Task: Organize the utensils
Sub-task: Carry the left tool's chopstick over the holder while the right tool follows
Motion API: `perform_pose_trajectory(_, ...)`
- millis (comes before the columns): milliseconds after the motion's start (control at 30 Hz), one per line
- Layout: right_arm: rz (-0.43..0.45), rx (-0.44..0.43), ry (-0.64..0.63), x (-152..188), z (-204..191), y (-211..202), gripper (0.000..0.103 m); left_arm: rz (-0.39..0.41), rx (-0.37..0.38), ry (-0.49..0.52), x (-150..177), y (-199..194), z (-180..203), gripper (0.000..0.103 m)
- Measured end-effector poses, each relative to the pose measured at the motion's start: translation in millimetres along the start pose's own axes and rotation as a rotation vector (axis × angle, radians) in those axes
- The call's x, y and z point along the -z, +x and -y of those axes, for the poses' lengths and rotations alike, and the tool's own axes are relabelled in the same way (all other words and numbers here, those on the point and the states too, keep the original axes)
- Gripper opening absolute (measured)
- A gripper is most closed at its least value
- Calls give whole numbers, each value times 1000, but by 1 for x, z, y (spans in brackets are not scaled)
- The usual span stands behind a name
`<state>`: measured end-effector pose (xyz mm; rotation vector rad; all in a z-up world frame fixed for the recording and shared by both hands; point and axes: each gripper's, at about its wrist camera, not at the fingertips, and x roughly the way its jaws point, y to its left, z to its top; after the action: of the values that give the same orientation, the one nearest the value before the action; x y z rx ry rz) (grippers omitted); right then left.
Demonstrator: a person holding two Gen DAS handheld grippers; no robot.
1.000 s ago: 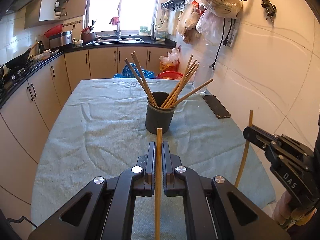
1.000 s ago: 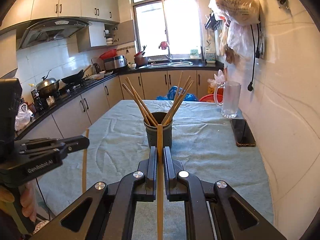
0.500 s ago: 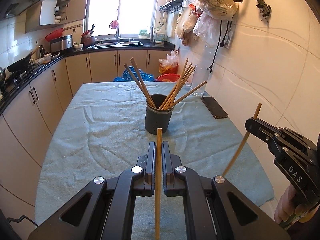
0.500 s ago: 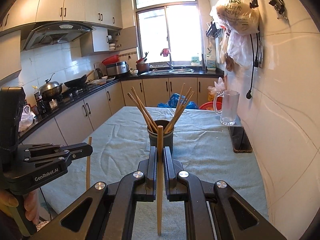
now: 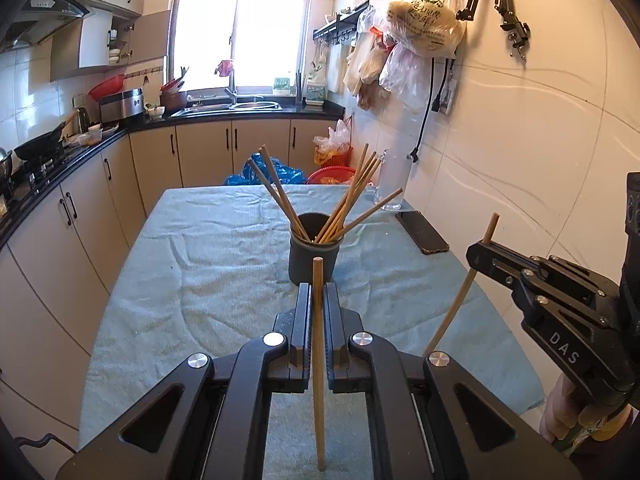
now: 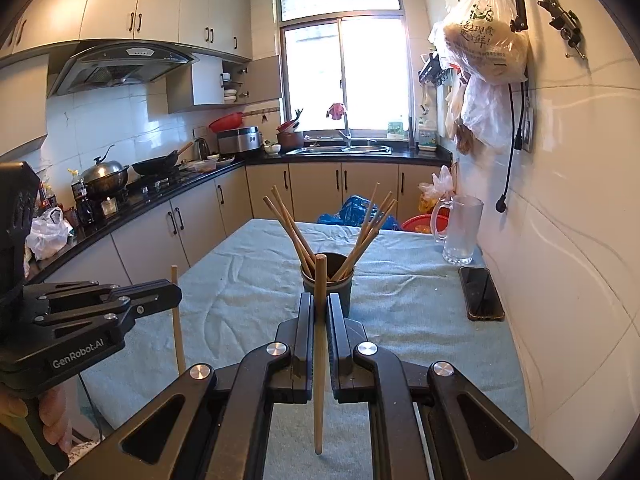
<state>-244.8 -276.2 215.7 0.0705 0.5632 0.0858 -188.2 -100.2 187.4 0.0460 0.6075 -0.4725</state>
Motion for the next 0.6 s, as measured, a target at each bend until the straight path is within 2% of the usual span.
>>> perform_pose_trajectory(600,-5,-18,-2,-16,-7,13,7,27,-13,15,-20,-1,-12,5)
